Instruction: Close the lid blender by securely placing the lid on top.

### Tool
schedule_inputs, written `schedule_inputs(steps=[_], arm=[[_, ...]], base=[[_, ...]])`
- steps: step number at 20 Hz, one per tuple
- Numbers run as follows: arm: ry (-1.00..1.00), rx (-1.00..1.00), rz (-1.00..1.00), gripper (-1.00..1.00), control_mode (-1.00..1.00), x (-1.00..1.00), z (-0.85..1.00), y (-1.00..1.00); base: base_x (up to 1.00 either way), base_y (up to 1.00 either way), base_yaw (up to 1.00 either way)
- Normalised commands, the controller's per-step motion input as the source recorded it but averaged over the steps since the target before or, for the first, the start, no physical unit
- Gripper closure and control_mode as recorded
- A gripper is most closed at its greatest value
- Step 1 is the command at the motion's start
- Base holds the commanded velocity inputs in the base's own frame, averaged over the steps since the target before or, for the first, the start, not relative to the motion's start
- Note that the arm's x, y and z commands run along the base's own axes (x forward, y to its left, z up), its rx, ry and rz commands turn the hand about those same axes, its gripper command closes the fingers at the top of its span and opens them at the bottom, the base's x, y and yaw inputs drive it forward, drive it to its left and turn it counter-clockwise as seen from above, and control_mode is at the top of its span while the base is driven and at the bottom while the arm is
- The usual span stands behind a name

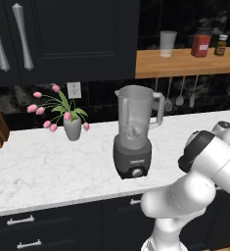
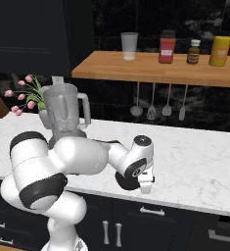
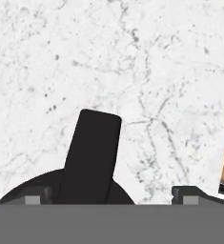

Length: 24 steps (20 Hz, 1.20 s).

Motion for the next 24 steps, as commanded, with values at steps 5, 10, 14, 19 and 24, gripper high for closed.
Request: schedule_inputs(steps=[5,10,14,19,24], arm=[[0.0,0.02,0.0,-1.0,-1.0,0.1,-0.14,-0.07],[0.0,0.02,0.0,-1.0,-1.0,0.11,-0.14,-0.09],[0.0,0.01,0.0,-1.0,-1.0,0.12,-0.09,-0.04],[0.0,0.0,0.0,-1.0,-1.0,0.04,-0.14,0.0],[0.0,0.0,0.0,-1.0,-1.0,0.01,-0.18,0.0]], base=[[0.0,0.0,0.0],[0.0,0.0,0.0],[0.0,0.0,0.0],[0.0,0.0,0.0],[0.0,0.0,0.0]])
